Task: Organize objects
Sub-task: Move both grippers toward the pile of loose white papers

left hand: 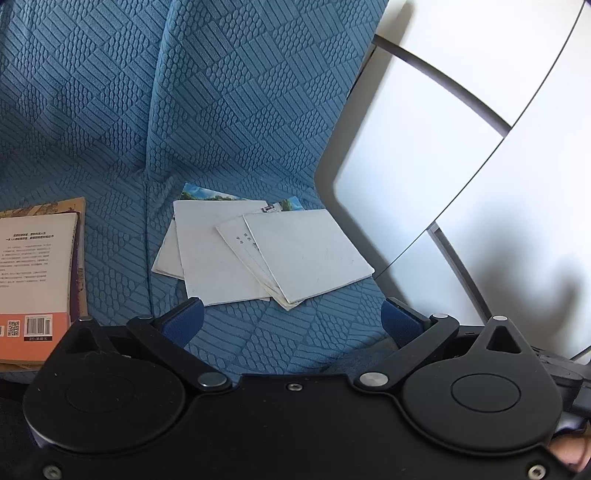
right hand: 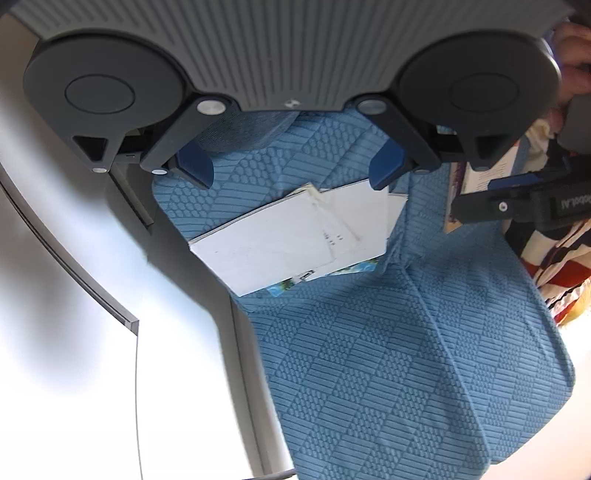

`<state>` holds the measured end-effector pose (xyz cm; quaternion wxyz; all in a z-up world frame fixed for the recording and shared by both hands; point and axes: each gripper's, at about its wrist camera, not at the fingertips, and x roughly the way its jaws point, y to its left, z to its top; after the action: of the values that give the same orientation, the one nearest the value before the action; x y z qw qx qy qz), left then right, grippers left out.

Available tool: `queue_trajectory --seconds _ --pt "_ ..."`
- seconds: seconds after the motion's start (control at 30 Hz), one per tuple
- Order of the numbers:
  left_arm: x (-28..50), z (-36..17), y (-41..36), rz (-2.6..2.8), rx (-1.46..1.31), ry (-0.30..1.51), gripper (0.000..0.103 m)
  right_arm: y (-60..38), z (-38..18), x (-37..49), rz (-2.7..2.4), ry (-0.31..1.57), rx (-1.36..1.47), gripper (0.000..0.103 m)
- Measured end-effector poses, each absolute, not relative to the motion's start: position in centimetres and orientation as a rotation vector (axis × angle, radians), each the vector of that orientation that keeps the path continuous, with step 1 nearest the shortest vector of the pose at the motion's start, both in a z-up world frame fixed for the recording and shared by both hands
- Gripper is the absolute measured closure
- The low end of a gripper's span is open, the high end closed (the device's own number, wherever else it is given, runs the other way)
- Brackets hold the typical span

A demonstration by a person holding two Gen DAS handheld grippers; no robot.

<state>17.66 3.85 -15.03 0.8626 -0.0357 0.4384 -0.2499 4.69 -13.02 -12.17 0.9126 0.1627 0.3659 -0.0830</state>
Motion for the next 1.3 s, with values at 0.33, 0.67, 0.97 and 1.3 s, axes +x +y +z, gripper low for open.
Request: queue_trajectory --seconds 0.33,0.67,0.97,1.3 --pt "20.4 -18.9 1.3 -0.503 -0.082 0.997 0.002 -16.8 -14.6 6.3 -0.204 0.765 0.432 0.011" --pt "23.9 -23.3 -1.9 -0.502 -0.082 1.033 0.009 -20.2 -17.3 9.4 -0.239 0.768 0.47 0.018" --pt "27.9 -27.5 -3.2 -0.506 -0.086 1.077 0.029 -24.2 -21.7 13.5 -0.24 0.797 0.501 0.034" --pt "31.6 -31.5 -4.4 -0.556 -0.133 1.136 0.057 -26.9 -25.3 18.5 -0.257 0.827 0.489 0.042"
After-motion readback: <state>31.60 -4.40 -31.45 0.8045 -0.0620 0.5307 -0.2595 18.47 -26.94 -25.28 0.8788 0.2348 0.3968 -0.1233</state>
